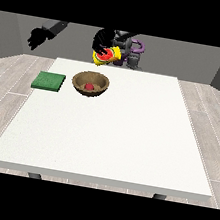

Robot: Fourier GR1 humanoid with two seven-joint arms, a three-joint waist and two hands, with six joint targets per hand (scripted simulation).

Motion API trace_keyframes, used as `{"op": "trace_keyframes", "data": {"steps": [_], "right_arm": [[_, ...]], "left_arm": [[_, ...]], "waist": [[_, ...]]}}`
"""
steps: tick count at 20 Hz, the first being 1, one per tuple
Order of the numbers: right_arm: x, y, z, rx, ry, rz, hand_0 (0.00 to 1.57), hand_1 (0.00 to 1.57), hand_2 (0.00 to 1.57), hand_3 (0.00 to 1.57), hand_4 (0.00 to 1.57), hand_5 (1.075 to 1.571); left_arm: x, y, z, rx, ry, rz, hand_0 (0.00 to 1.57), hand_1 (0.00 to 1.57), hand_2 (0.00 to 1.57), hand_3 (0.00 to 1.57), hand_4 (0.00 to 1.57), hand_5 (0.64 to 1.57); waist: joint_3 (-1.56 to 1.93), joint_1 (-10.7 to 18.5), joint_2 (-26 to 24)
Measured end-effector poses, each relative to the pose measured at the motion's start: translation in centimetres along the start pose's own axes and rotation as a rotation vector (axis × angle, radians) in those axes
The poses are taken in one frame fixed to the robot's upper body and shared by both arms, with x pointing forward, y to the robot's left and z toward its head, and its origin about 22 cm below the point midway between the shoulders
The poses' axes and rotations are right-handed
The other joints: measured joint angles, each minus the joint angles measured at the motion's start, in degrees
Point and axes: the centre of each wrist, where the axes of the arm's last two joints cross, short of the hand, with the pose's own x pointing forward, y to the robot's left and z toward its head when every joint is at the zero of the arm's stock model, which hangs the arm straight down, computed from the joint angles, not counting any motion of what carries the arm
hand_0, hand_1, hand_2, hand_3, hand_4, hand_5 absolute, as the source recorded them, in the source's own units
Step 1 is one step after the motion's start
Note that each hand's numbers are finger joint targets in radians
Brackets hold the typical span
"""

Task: Pick the cup and pour the ball into the bowl, then pick the bowl and place it on the pad

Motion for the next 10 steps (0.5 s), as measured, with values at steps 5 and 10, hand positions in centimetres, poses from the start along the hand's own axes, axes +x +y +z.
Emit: {"op": "trace_keyframes", "data": {"steps": [5,10], "right_arm": [[-0.9,0.3,0.6,-0.021,0.028,-0.021,0.0,0.0,0.23,0.17,0.74,1.554],[-1.6,0.6,1.1,-0.054,0.036,-0.031,0.0,0.0,0.16,0.23,0.76,1.557]], "left_arm": [[-1.9,0.2,0.0,0.021,0.11,0.353,0.0,0.0,1.57,1.57,1.06,1.541],[-3.2,-1.3,1.0,0.054,0.331,0.781,0.77,0.77,1.57,1.57,1.01,1.564]], "waist": [[-0.19,2.78,-0.51],[-0.31,5.47,-0.83]]}}
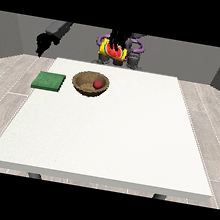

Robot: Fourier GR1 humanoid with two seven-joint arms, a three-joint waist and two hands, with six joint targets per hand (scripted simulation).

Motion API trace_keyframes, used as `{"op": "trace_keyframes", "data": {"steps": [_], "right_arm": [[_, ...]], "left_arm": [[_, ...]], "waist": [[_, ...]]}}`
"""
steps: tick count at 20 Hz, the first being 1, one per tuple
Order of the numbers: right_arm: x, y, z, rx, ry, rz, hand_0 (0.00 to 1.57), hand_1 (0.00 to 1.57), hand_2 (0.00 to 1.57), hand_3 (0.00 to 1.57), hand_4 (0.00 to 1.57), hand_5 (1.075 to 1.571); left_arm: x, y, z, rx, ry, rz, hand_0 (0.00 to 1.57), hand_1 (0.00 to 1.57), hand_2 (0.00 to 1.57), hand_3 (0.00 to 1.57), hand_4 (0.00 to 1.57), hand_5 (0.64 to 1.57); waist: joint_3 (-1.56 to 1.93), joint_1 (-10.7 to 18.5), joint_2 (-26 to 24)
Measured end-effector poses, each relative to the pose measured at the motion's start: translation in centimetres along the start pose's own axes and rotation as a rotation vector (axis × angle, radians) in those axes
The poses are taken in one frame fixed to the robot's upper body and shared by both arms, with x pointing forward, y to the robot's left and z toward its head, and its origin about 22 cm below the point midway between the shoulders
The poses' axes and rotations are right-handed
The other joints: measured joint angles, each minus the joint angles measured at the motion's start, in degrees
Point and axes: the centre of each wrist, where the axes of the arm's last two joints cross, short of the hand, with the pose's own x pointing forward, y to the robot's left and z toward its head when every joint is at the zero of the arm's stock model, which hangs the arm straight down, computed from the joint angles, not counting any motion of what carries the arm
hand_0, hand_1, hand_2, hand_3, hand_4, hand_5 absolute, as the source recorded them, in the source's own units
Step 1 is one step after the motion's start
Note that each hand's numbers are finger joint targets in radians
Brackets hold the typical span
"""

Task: Pick the cup and pour the ball into the bowl, then pick the bowl and place it on the pad

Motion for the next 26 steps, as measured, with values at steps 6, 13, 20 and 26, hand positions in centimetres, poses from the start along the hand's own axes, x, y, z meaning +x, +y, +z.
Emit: {"op": "trace_keyframes", "data": {"steps": [6,13,20,26], "right_arm": [[0.1,3.9,-2.1,0.015,0.007,-0.026,0.0,0.0,0.0,0.0,0.73,1.569],[-0.6,8.9,-3.5,-0.005,0.096,-0.067,0.0,0.0,0.0,0.0,0.57,1.571],[-0.4,13.9,-4.2,0.023,0.136,-0.074,0.0,0.0,0.0,0.0,0.0,1.571],[-1.7,15.9,-3.1,0.005,0.173,-0.074,0.0,0.0,0.0,0.0,0.0,1.571]], "left_arm": [[-2.0,0.9,1.1,0.149,0.185,0.505,1.35,1.35,1.57,1.57,0.96,1.531],[-4.6,0.1,4.0,0.264,0.298,0.955,0.0,0.0,0.0,0.0,0.62,1.568],[-7.6,-5.0,8.9,0.121,0.36,1.256,0.0,0.0,0.0,0.0,0.0,0.726],[-10.0,-7.4,10.8,0.079,0.35,1.344,0.0,0.0,0.0,0.0,0.0,0.74]], "waist": [[-0.13,-0.23,3.43],[-0.06,1.0,5.74],[0.05,-0.92,6.88],[0.19,-0.29,6.72]]}}
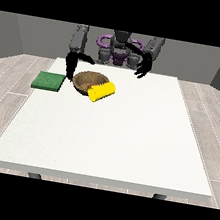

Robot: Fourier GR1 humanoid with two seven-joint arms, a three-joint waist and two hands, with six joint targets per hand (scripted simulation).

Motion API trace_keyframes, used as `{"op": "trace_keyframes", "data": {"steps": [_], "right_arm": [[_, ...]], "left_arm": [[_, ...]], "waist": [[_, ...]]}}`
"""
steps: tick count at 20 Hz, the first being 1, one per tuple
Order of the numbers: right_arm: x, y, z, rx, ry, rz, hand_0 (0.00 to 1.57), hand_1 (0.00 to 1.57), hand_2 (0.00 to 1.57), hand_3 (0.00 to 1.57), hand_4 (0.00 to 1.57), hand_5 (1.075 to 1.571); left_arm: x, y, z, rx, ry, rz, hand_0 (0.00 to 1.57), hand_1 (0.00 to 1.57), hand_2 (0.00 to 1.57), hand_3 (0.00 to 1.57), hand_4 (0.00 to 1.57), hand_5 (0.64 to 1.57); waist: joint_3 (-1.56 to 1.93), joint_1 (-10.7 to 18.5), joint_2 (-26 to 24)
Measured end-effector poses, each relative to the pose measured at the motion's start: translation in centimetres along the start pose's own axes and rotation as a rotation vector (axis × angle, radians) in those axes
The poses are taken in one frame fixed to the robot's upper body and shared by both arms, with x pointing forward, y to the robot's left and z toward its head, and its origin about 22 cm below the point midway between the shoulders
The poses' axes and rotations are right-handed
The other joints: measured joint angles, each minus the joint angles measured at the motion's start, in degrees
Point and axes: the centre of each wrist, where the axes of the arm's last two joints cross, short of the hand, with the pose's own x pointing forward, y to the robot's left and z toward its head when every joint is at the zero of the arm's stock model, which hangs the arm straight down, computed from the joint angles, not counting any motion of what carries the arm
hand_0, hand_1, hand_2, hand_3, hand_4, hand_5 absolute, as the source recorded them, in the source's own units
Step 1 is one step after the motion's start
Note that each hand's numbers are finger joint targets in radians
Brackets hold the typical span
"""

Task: Pick the cup and pour the ball into the bowl, then pick the bowl and place it on the pad

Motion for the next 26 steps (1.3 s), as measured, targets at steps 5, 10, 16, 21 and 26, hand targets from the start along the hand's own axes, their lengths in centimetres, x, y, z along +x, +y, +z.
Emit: {"op": "trace_keyframes", "data": {"steps": [5,10,16,21,26], "right_arm": [[0.1,-2.4,0.0,-0.05,-0.016,-0.004,0.0,0.0,0.0,0.0,0.0,1.571],[-1.9,-3.2,0.6,-0.093,-0.017,-0.028,0.0,0.0,0.0,0.0,0.0,1.571],[-3.8,-4.6,1.6,-0.182,-0.065,-0.079,1.57,1.57,1.57,0.92,0.78,1.553],[-3.6,-5.6,1.7,-0.251,-0.048,-0.092,1.57,1.57,1.57,0.82,0.86,1.543],[-3.1,-4.7,1.1,-0.273,0.108,-0.066,1.57,1.57,1.57,0.73,0.91,1.548]], "left_arm": [[0.5,0.2,-0.2,-0.026,-0.045,0.034,0.0,0.0,0.0,0.0,0.0,0.744],[1.5,0.7,-0.4,-0.061,-0.079,0.042,0.0,0.0,0.0,0.0,0.0,0.752],[3.1,1.3,-0.5,-0.091,-0.155,0.05,0.0,0.0,0.0,0.0,0.0,0.752],[3.2,2.5,-0.8,-0.08,-0.157,0.05,0.0,0.0,0.0,0.0,0.0,0.743],[-0.1,4.3,-0.1,-0.051,-0.083,0.051,0.0,0.0,0.0,0.0,0.0,0.723]], "waist": [[0.06,2.12,1.89],[0.09,4.53,3.44],[-0.89,7.69,5.86],[-1.41,7.58,5.83],[-0.5,5.47,2.91]]}}
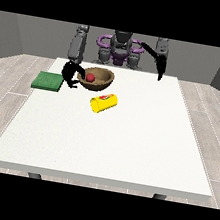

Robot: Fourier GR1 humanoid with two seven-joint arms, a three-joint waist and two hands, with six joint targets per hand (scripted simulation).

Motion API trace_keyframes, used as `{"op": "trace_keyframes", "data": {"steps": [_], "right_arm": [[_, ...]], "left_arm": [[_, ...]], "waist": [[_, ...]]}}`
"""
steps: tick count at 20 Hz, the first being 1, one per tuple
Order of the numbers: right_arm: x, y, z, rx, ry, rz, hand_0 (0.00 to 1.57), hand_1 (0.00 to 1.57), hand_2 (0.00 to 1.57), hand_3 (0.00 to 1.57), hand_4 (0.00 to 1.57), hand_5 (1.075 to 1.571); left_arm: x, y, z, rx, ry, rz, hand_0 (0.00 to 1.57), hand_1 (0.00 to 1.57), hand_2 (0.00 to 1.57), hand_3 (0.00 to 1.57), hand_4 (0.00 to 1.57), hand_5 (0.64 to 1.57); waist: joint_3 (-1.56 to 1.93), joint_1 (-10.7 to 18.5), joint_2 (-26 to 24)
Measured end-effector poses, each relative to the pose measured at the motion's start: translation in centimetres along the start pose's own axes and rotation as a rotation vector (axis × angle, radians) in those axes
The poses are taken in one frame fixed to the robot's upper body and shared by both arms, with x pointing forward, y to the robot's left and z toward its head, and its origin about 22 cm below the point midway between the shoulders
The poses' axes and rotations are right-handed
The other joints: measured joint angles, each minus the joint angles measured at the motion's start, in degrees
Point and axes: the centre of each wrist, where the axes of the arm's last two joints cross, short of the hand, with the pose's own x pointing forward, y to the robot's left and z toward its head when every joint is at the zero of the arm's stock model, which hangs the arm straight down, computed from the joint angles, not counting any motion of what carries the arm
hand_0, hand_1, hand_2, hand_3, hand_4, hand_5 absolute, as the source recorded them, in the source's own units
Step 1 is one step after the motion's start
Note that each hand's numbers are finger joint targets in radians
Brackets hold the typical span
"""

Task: Pick the cup and pour the ball into the bowl, then pick the bowl and place it on the pad

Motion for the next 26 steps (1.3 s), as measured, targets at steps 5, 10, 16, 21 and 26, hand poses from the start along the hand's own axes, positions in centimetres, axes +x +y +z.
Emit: {"op": "trace_keyframes", "data": {"steps": [5,10,16,21,26], "right_arm": [[2.4,0.3,-0.8,-0.015,0.072,0.041,1.57,1.57,1.57,0.85,0.89,1.551],[5.7,-1.9,-1.6,-0.022,0.101,0.086,1.57,1.57,1.57,0.74,0.9,1.565],[7.5,-7.6,-1.6,-0.04,0.091,0.071,1.57,1.57,1.57,0.82,0.88,1.571],[9.8,-11.5,-1.5,-0.045,0.046,0.039,1.57,1.57,1.57,0.86,0.87,1.571],[12.6,-15.7,-1.1,-0.035,-0.041,-0.016,1.57,1.57,1.57,0.67,0.86,1.57]], "left_arm": [[-2.7,1.8,1.1,0.032,0.062,0.001,0.0,0.0,0.0,0.0,0.0,0.704],[-4.2,1.6,2.2,0.048,0.1,-0.004,0.0,0.0,0.0,0.0,0.0,0.71],[-3.4,0.2,1.9,0.034,0.068,-0.012,0.0,0.0,0.0,0.0,0.0,0.713],[-2.2,-0.9,0.9,0.041,0.006,-0.018,0.0,0.0,0.0,0.0,0.0,0.716],[0.0,-1.8,-0.2,0.056,-0.114,-0.041,0.0,0.0,0.0,0.0,0.0,0.707]], "waist": [[0.39,-2.26,-2.43],[0.52,-3.82,-4.25],[0.58,-3.19,-2.19],[0.58,-2.91,1.53],[0.63,-1.6,8.18]]}}
